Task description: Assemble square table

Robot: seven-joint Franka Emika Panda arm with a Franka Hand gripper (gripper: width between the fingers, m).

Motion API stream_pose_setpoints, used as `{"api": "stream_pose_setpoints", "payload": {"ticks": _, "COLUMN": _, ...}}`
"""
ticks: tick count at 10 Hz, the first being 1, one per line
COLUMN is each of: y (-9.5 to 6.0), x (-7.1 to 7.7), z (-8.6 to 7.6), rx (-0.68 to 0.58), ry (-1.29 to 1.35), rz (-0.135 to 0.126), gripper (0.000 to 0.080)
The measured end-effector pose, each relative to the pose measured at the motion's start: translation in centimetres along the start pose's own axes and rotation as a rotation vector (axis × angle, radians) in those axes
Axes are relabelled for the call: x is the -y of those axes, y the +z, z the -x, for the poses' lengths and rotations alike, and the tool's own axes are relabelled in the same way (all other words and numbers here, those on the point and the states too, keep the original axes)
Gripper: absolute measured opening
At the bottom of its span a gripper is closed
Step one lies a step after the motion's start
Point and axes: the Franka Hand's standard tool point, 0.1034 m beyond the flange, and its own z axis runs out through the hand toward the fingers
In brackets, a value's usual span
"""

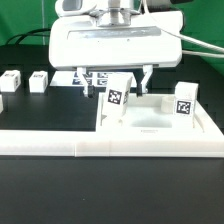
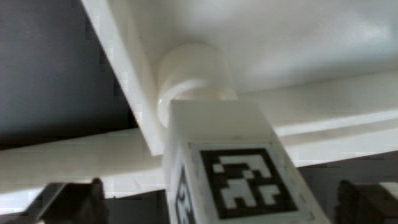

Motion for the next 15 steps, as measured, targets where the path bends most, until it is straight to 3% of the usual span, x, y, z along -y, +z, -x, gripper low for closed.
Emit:
{"api": "stream_pose_setpoints", "payload": {"ticks": 5, "y": 0.0, "x": 0.0, "z": 0.0, "rx": 0.001, "ry": 0.000, "rz": -0.001, "gripper": 0.0649}}
{"api": "stream_pose_setpoints", "payload": {"ticks": 8, "y": -0.5, "x": 0.9, "z": -0.7, "rx": 0.177, "ry": 0.057, "rz": -0.079, "gripper": 0.0649}}
{"api": "stream_pose_setpoints", "payload": {"ticks": 11, "y": -0.6, "x": 1.1, "z": -0.4, "rx": 0.410, "ry": 0.059, "rz": -0.126, "gripper": 0.0649}}
{"api": "stream_pose_setpoints", "payload": {"ticks": 15, "y": -0.5, "x": -0.1, "z": -0.5, "rx": 0.423, "ry": 0.056, "rz": -0.119, "gripper": 0.0649}}
